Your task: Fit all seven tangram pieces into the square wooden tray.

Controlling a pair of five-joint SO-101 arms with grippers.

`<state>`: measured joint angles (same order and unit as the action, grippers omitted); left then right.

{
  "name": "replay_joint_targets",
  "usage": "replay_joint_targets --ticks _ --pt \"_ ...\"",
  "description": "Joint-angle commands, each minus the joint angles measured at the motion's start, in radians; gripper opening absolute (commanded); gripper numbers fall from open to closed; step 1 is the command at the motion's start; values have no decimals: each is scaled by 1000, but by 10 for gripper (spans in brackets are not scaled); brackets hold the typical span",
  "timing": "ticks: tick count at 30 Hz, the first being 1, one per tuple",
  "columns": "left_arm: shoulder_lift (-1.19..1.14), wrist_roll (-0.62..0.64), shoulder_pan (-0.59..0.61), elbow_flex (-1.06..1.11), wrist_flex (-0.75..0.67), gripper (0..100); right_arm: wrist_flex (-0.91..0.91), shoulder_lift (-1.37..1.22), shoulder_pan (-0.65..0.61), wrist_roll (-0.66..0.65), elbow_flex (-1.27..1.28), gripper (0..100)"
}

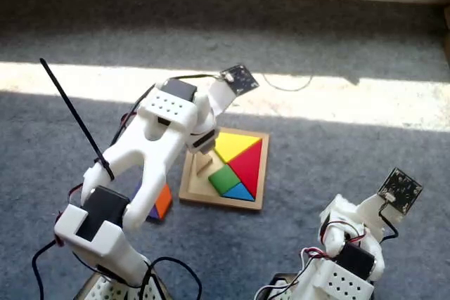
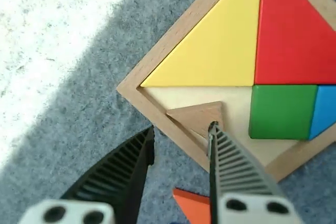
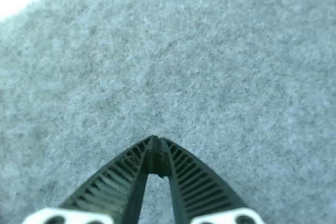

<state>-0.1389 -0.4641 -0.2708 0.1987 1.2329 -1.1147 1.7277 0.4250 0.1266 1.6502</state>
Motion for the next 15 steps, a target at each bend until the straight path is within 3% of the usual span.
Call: replay_joint_targets --ticks 1,8,15 --pt "8 -12 45 7 -21 178 21 8 -12 6 -5 5" --pt "5 -12 71 111 -112 179 21 8 -12 6 -5 5" --pt "5 -6 -21 240 -252 179 21 8 -12 6 -5 5"
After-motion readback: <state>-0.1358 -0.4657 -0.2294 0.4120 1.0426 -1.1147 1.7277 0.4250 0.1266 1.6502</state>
